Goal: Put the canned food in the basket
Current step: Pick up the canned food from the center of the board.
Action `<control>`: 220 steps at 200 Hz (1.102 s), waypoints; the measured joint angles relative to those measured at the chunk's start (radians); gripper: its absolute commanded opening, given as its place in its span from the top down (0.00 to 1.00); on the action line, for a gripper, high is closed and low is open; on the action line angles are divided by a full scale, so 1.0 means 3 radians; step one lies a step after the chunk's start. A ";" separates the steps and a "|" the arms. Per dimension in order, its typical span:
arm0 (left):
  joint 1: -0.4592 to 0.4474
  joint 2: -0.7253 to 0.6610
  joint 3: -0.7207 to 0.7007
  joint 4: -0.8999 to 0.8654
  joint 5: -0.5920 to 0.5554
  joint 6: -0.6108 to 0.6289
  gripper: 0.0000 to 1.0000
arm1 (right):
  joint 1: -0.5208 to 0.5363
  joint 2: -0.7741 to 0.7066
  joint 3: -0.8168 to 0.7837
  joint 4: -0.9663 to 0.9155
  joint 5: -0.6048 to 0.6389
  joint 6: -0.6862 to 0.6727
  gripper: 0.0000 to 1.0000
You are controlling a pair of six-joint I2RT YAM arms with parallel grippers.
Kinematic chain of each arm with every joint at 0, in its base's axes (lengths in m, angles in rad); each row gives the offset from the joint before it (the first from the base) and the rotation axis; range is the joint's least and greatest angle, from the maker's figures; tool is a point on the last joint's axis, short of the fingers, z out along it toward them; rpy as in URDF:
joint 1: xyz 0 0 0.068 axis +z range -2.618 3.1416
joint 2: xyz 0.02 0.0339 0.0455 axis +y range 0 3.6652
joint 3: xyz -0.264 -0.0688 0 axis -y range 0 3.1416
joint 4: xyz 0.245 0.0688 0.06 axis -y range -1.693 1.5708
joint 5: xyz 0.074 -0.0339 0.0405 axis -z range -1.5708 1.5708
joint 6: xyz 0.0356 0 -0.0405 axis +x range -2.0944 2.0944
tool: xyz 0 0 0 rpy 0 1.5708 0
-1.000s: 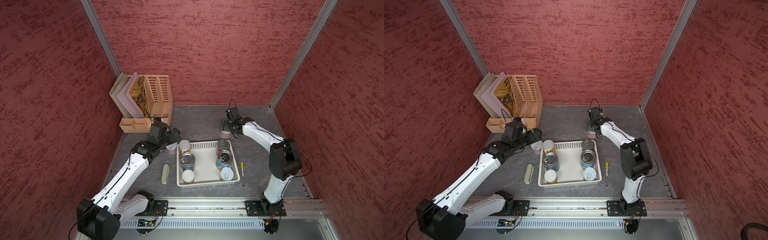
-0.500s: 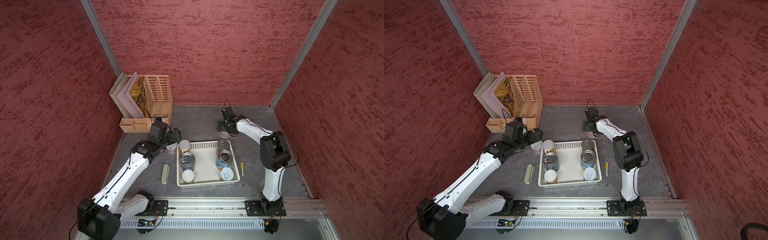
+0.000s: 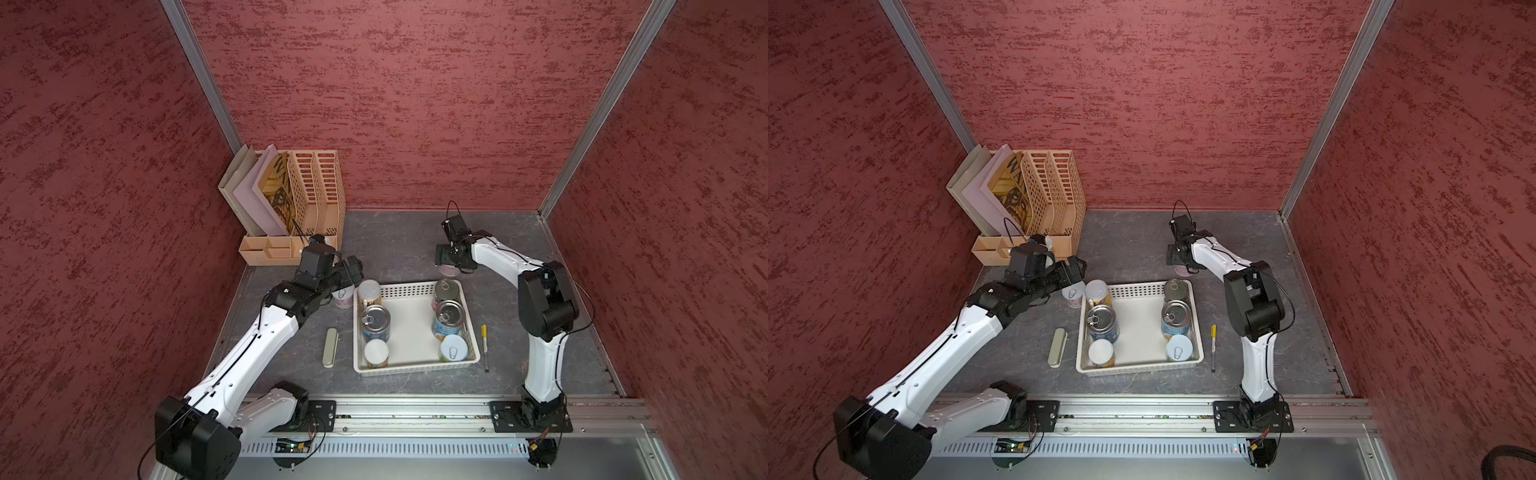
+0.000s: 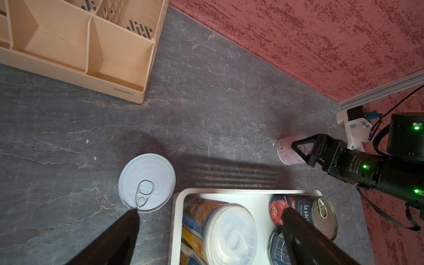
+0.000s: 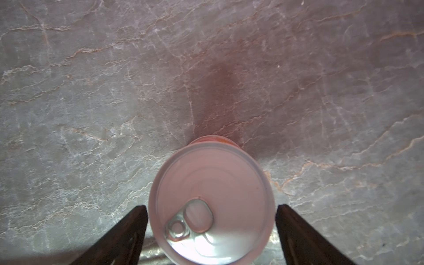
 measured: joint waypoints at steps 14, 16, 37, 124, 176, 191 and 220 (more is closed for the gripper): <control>0.0000 -0.0014 -0.0023 0.0029 0.0027 0.0003 0.00 | 0.0001 0.0006 0.0000 0.0001 0.0009 -0.0004 0.22; 0.0000 -0.0014 -0.0025 0.0031 0.0029 0.0003 0.00 | 0.0001 0.0008 0.0000 0.0001 0.0013 -0.0005 0.23; 0.0000 -0.0029 -0.0032 0.0053 0.0047 0.0006 0.00 | 0.0001 0.0009 0.0003 0.0006 0.0022 -0.0009 0.28; 0.0000 -0.0037 -0.0033 0.0088 0.0098 0.0008 0.00 | 0.0001 -0.0079 -0.0114 0.0052 0.0060 -0.0011 0.40; 0.0000 0.0053 -0.0032 0.0074 0.0024 0.0006 0.00 | 0.0000 -0.0678 -0.0594 0.0055 0.0144 0.0006 0.40; 0.0000 0.0081 -0.0032 0.0074 0.0036 0.0006 0.00 | 0.0000 -0.0890 -0.0665 0.0066 0.0154 0.0017 0.40; 0.0000 0.0071 -0.0038 0.0109 0.0111 0.0006 0.00 | 0.0000 -0.1293 -0.0828 0.0144 0.0153 0.0039 0.40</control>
